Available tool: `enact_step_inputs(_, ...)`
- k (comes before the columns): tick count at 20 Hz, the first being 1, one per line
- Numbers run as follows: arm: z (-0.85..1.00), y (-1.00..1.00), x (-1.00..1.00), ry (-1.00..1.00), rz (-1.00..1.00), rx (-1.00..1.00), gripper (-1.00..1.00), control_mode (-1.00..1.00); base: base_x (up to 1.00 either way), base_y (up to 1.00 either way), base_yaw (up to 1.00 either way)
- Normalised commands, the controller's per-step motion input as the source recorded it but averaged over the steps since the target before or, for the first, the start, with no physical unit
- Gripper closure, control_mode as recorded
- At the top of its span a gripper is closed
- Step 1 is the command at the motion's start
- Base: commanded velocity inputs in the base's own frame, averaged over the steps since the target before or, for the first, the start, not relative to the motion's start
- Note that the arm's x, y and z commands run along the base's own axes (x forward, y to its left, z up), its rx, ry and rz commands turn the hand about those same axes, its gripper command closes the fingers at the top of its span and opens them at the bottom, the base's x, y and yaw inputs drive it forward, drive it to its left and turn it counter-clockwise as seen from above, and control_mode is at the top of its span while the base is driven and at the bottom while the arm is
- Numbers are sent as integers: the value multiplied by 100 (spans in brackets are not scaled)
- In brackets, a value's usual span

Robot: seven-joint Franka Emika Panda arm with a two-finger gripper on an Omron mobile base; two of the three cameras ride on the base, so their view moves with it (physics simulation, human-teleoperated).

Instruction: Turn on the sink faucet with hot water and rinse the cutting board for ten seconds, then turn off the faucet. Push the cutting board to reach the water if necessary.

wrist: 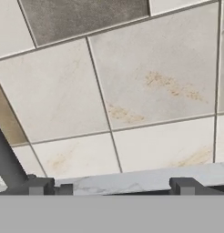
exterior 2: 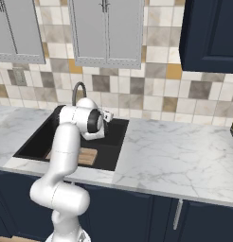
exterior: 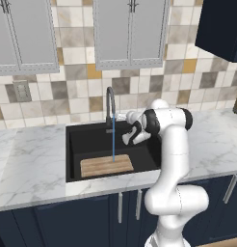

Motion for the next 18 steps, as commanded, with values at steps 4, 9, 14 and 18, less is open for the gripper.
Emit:
enact_step_inputs(4, 27, 0, -23, 1, 0, 0, -100, -100, 0, 0, 0)
enact_step_inputs(9, 32, -1, -17, 0, 0, 1, -100, -100, 0, 0, 0)
enact_step_inputs(14, 26, -4, -13, 2, 0, 1, -100, -100, 0, 0, 0)
enact_step_inputs(18, 27, -14, -21, 5, 0, 1, -100, -100, 0, 0, 0)
